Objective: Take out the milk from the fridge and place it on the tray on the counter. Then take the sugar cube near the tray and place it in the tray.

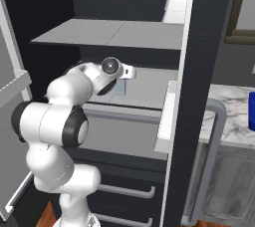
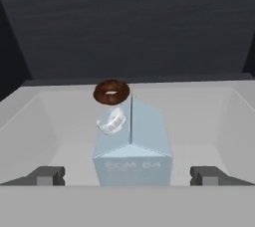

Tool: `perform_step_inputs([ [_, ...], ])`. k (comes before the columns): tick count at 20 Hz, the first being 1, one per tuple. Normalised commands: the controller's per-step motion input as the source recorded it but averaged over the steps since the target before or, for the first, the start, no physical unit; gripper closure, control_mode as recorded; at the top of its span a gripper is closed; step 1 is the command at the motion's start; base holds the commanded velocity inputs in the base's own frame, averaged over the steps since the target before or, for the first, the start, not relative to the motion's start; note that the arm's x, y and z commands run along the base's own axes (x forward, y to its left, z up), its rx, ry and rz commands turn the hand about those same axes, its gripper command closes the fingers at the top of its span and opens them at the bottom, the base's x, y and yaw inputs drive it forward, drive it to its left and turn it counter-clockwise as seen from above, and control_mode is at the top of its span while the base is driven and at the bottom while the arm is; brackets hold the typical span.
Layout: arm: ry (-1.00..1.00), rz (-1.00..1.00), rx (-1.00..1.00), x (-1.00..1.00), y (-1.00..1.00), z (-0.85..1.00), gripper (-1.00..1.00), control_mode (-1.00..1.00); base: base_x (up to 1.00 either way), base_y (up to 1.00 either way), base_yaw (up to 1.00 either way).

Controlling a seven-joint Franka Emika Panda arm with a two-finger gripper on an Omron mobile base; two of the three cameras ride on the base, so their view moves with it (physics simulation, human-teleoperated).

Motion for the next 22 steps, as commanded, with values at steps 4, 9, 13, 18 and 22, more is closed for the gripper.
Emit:
perform_step_inputs([
  [4, 0.0, 0.0, 0.0, 0.19, 0.0, -0.01, -1.0, -1.0, 0.0, 0.0, 0.0],
  [9, 0.0, 0.0, 0.0, 0.14, 0.0, -0.04, -1.0, -1.0, 0.0, 0.0, 0.0],
  [13, 0.0, 0.0, 0.0, 0.04, -0.08, -0.17, -1.0, -1.0, 0.0, 0.0, 0.0],
  [18, 0.0, 0.0, 0.0, 0.11, 0.0, -0.27, -1.0, -1.0, 0.0, 0.0, 0.0],
  [22, 0.0, 0.0, -0.01, 0.23, 0.11, -0.21, 1.0, -1.0, 0.0, 0.0, 0.0],
])
